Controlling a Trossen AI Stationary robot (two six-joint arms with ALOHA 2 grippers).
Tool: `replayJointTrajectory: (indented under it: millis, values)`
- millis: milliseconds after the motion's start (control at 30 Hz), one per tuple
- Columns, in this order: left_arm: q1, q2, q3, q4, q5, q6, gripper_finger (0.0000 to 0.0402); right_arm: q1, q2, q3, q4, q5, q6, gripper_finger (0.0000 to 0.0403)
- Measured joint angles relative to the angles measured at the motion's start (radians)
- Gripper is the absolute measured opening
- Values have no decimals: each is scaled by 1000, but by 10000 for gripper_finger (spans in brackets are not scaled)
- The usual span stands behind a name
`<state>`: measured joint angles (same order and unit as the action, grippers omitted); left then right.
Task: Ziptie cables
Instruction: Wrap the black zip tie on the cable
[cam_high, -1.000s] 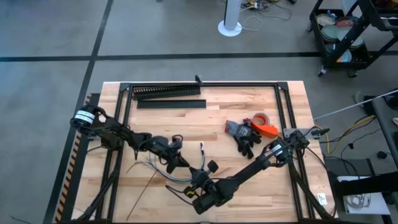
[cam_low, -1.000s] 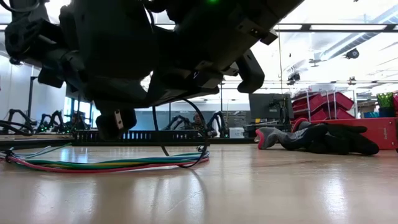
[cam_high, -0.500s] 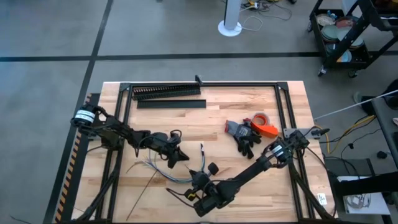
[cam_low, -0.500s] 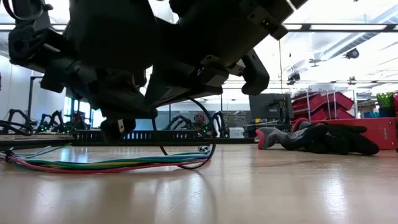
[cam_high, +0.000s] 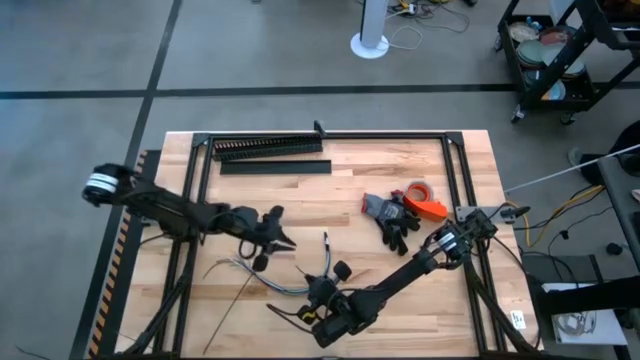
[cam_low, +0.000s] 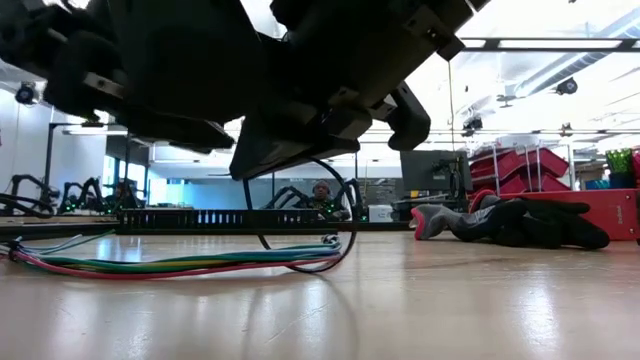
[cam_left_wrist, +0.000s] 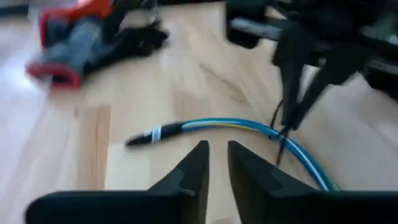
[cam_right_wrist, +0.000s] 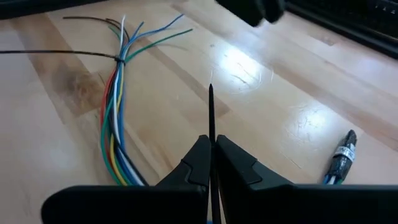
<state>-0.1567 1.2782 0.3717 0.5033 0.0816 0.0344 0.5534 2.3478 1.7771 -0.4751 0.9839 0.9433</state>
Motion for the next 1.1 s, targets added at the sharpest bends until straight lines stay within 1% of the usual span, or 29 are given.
replayJointTrajectory:
  millis: [67, 133, 300, 467, 633, 767, 833, 1100]
  values:
    - [-30, -8, 1, 1, 28, 83, 63, -3, 0, 0, 0, -7, -3, 0]
    - [-63, 7, 12, 1, 68, 128, 80, -9, 0, 0, -2, -23, -11, 0]
    - [-128, 111, 57, -7, 77, 188, 118, -18, 0, 0, -8, -45, -11, 0]
    - [-125, 221, 123, -7, 66, 216, 144, -17, -1, 0, -9, -49, -20, 0]
    - [-124, 276, 178, -20, 66, 265, 159, -17, -1, 0, -10, -50, -20, 0]
    - [-122, 300, 191, -56, 66, 288, 161, -17, -1, 0, -10, -50, -20, 0]
    - [-120, 310, 191, -57, 62, 302, 155, -17, -1, 0, -10, -50, -21, 0]
    - [-120, 321, 192, -24, 44, 301, 98, -17, -2, 0, -8, -50, -20, 0]
